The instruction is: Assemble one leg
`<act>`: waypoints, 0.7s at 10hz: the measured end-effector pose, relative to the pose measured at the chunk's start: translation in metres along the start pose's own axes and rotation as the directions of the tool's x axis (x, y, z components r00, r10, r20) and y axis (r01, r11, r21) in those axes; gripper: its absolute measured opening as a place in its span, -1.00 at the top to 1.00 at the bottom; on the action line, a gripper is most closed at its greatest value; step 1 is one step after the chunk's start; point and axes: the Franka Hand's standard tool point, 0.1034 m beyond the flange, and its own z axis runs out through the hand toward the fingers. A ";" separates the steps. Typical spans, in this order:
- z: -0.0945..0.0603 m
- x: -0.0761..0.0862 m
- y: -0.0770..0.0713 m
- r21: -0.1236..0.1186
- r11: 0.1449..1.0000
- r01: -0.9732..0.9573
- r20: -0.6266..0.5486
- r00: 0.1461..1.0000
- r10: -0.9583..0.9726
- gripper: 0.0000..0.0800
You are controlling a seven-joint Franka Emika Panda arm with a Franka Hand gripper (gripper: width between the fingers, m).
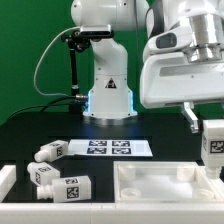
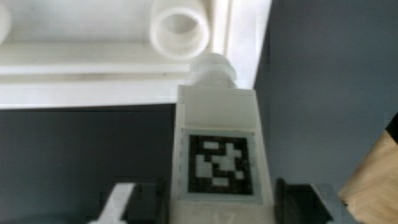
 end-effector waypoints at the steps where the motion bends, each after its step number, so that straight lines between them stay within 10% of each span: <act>1: 0.001 -0.002 -0.001 0.000 1.000 0.002 0.003 1.000 -0.002 0.29; 7: 0.014 -0.014 0.009 -0.028 0.996 0.088 -0.061 0.994 -0.089 0.29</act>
Offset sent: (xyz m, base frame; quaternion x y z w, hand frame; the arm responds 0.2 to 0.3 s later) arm -0.0039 -0.0299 -0.0095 -0.0942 0.1040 -0.0989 0.9852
